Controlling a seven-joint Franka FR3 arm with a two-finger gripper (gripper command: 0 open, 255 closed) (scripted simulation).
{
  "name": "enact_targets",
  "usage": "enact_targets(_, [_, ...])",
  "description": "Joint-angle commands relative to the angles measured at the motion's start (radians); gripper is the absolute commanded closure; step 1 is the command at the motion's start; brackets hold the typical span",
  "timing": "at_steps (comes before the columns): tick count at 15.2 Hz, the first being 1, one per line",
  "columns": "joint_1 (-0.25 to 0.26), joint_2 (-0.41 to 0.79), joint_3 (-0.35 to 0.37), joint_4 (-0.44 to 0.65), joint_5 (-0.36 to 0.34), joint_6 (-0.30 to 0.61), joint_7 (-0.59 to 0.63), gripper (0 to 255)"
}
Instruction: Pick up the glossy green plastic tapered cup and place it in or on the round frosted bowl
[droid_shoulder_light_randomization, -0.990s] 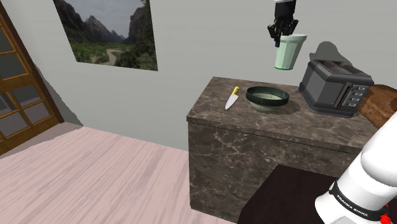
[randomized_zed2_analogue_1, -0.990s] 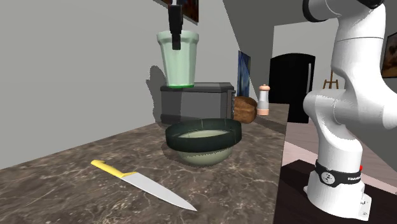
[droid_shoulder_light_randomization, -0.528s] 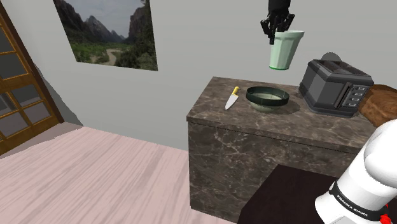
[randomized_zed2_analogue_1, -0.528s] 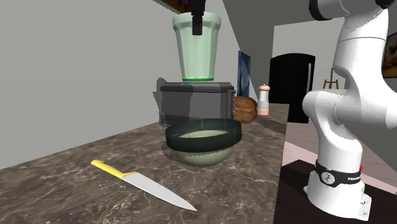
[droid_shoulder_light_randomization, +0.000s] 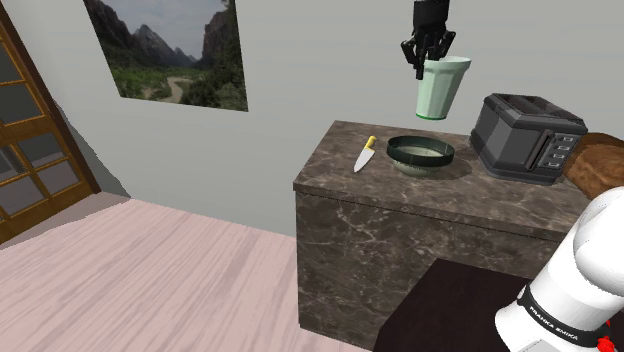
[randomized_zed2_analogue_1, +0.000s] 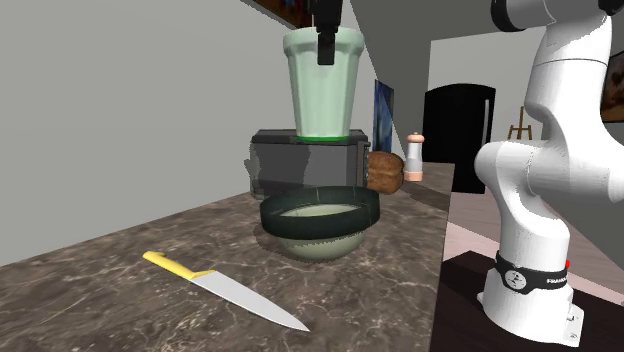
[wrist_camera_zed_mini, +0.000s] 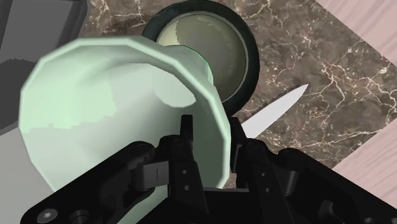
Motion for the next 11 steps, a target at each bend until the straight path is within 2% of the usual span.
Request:
enact_targets(1, [0.0, -0.011, 0.0, -0.038, 0.0, 0.028, 0.006, 255])
enact_targets(11, [-0.001, -0.046, -0.004, -0.211, -0.002, 0.164, 0.028, 255])
